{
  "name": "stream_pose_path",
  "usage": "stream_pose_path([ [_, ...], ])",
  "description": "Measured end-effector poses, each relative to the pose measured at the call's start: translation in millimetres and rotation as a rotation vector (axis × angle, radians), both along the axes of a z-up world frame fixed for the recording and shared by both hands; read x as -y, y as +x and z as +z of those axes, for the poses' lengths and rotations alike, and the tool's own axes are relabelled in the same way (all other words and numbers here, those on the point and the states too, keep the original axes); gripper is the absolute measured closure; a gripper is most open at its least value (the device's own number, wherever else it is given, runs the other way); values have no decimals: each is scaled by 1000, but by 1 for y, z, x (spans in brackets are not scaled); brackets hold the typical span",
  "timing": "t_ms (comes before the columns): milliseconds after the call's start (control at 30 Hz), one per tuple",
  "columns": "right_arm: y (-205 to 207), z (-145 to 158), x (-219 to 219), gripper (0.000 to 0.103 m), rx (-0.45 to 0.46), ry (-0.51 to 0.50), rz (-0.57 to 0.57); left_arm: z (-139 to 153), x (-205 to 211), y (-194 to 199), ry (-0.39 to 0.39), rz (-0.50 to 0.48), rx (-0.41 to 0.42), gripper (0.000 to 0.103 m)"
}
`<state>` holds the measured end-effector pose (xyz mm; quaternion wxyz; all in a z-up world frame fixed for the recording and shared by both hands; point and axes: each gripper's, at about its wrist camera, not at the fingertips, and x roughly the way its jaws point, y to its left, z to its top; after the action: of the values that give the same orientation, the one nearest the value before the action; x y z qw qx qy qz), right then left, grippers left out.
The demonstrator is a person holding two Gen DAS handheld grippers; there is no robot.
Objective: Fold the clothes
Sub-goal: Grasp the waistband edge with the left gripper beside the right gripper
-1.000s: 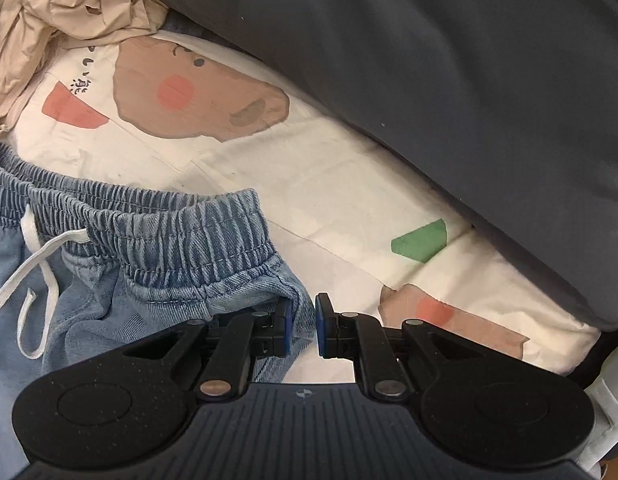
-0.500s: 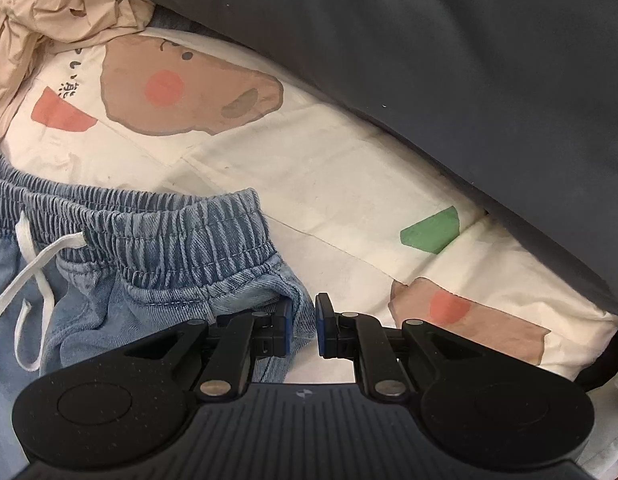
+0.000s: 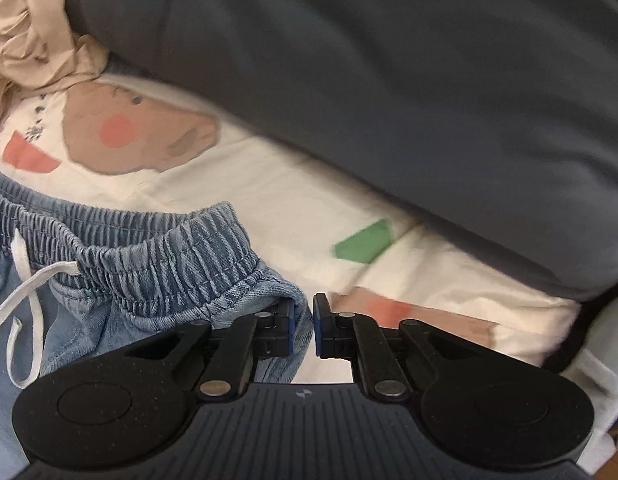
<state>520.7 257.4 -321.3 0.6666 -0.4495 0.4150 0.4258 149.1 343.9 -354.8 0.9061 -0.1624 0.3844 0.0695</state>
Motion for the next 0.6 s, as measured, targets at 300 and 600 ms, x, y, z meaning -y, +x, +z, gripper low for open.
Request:
stream_pose_path([
  [300, 32, 16, 18, 103, -15, 63, -63, 0, 1, 23, 51, 14, -4, 98],
  [600, 33, -14, 2, 84, -135, 224, -106, -19, -13, 3, 77, 11, -88, 98],
])
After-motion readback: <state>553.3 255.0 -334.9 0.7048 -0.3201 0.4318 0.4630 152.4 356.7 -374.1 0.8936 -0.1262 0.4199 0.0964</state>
